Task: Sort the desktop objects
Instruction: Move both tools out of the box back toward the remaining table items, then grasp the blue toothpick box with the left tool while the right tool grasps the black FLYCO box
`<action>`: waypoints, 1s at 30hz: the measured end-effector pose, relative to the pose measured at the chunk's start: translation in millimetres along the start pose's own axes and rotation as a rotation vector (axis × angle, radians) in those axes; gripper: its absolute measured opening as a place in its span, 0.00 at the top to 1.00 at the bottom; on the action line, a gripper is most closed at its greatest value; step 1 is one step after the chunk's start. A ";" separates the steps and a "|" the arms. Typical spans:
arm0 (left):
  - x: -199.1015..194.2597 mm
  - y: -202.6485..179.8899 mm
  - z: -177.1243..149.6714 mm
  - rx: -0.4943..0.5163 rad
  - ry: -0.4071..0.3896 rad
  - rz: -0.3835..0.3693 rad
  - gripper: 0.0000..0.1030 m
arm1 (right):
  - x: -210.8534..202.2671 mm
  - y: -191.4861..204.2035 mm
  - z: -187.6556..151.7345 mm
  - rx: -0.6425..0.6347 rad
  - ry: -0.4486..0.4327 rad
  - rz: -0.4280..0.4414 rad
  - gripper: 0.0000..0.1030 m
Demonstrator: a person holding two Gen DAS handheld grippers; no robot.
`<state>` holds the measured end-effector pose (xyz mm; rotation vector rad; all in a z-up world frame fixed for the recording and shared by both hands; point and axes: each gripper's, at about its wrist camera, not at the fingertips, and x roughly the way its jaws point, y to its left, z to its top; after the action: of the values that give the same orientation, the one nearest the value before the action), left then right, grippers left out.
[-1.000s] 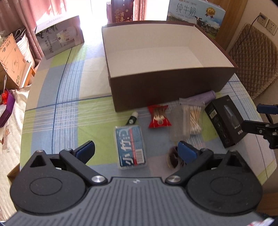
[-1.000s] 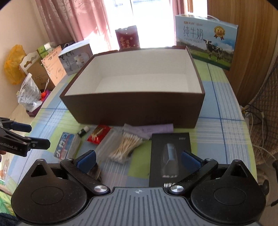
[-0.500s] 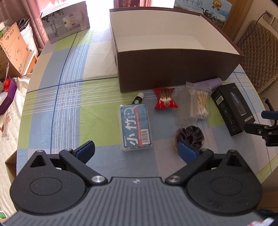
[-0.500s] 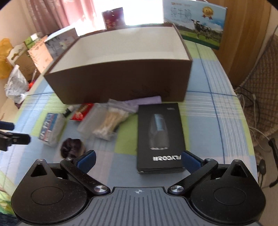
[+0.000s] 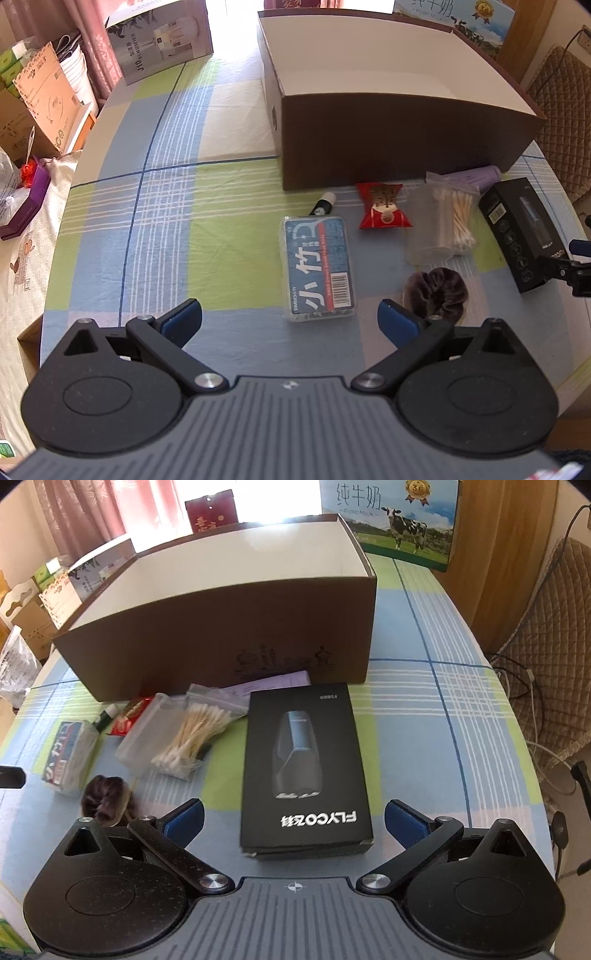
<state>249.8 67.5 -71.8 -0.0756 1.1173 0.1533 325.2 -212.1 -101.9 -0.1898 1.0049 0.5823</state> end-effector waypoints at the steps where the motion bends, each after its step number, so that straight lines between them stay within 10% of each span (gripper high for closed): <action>1: 2.0 -0.4 -0.3 0.001 0.002 0.004 0.03 | 3.9 -0.7 0.9 -0.001 0.000 -0.005 0.02; 19: 31.9 -9.5 10.3 0.035 0.005 0.021 0.03 | 52.6 -4.6 20.5 -0.065 0.009 -0.028 0.02; 24: 47.7 -14.4 17.3 0.060 0.016 0.024 0.03 | 58.4 -7.9 19.6 -0.042 0.000 -0.019 0.24; 30: 62.6 -19.1 22.8 0.095 0.030 0.028 0.04 | 54.8 -10.2 16.9 -0.035 -0.004 -0.027 0.25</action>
<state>300.0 57.1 -118.5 0.0223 1.1542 0.1246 365.2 -193.3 -139.8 -0.2328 0.9870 0.5752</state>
